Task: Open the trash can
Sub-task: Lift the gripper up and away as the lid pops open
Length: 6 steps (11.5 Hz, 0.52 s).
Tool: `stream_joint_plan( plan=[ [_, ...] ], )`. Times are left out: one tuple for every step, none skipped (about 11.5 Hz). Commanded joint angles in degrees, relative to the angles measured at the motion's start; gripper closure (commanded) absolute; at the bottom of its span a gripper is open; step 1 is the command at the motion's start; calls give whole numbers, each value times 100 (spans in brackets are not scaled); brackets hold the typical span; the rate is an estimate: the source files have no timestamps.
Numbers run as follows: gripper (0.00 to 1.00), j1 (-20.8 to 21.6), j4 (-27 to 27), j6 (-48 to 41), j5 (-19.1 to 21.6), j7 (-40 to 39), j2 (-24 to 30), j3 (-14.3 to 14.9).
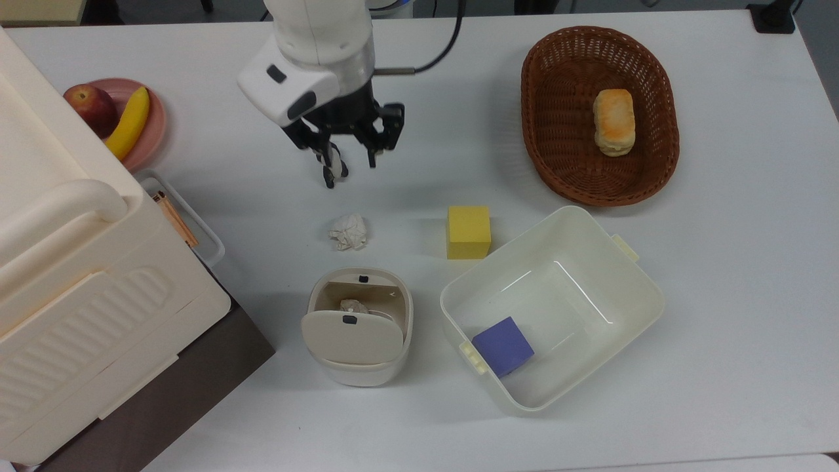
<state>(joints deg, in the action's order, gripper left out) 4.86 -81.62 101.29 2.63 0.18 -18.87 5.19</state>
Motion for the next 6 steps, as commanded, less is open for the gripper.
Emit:
stream_joint_plan(
  plan=[
    [0,-99,-152,-206,80,-133,296,61],
    [0,-108,-126,-206,71,-45,305,69],
    [0,-99,-126,-206,45,43,305,78],
    [0,-91,-152,-206,36,192,305,78],
    [0,-73,-152,-180,27,402,297,70],
    [0,-73,-152,-162,27,535,297,69]
  ],
)
